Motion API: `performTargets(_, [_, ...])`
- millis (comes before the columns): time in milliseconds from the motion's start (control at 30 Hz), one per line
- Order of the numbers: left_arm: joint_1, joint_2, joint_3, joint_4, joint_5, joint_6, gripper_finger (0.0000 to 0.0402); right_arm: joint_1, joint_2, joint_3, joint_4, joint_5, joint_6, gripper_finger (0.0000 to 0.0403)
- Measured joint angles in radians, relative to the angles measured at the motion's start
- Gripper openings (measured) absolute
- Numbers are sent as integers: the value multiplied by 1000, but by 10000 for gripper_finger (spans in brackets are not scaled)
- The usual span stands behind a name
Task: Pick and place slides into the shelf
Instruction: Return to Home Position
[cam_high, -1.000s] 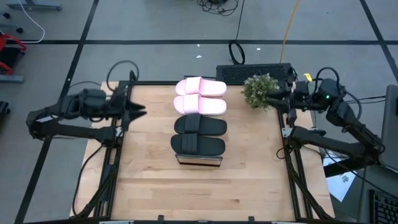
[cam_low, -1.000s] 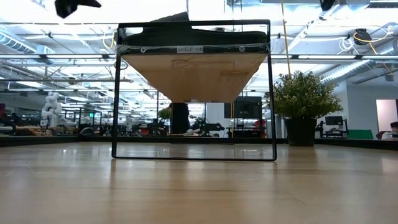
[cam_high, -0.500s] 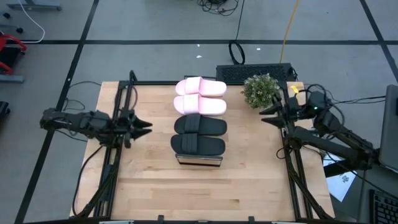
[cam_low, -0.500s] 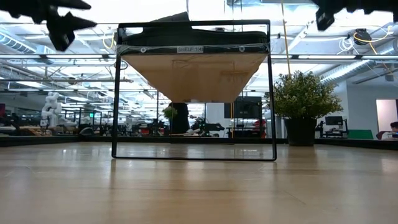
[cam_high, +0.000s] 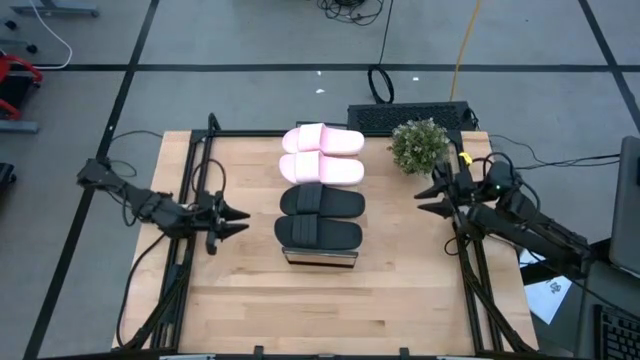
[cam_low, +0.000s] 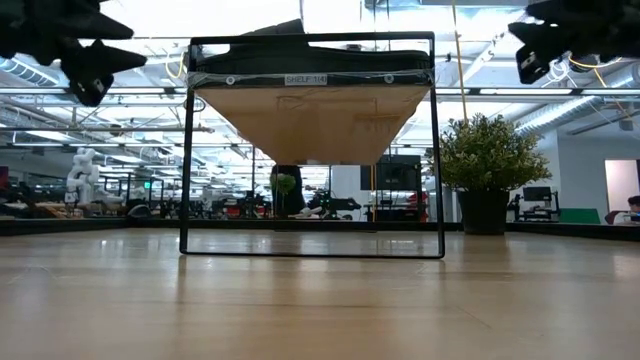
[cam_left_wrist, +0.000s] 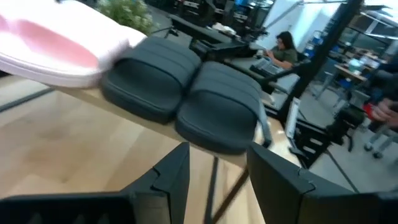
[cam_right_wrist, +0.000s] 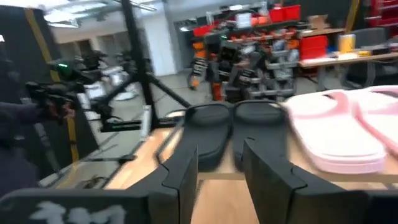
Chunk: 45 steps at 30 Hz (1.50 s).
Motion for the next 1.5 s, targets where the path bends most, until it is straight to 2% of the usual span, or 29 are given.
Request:
performTargets(233, [-183, 0, -94, 115, -44, 54, 154, 0, -168, -59, 4, -25, 62, 116])
performTargets(367, [-278, 1, -139, 148, -105, 64, 154, 1, -152, -76, -1, -45, 81, 116])
performTargets(433, [-320, 0, -154, 151, -155, 37, 154, 1, -155, -98, 0, -26, 69, 116])
performTargets(567, [-397, 1, -181, 150, -275, 15, 154, 1, -164, -148, 5, 83, 31, 116])
performTargets(700, [-454, 1, -221, 181, -438, 14, 154, 1, -163, -230, 79, 139, 8, 116])
performTargets(867, [-496, 4, -248, 206, -549, -8, 154, 1, -163, -355, 289, 172, 77, 116])
performTargets(967, [-510, 9, -248, 200, -561, 0, 154, 1, -158, -354, 180, 225, 71, 116])
performTargets(1167, [-515, 32, -248, 120, -623, -25, 154, 0, -162, -355, 167, 234, 28, 116])
performTargets(1267, [-515, 56, -247, 88, -663, -53, 154, 1, -161, -356, 161, 321, 18, 116])
performTargets(1500, [-515, 144, -247, 85, -669, -115, 154, 0, -109, -357, 152, 384, -38, 116])
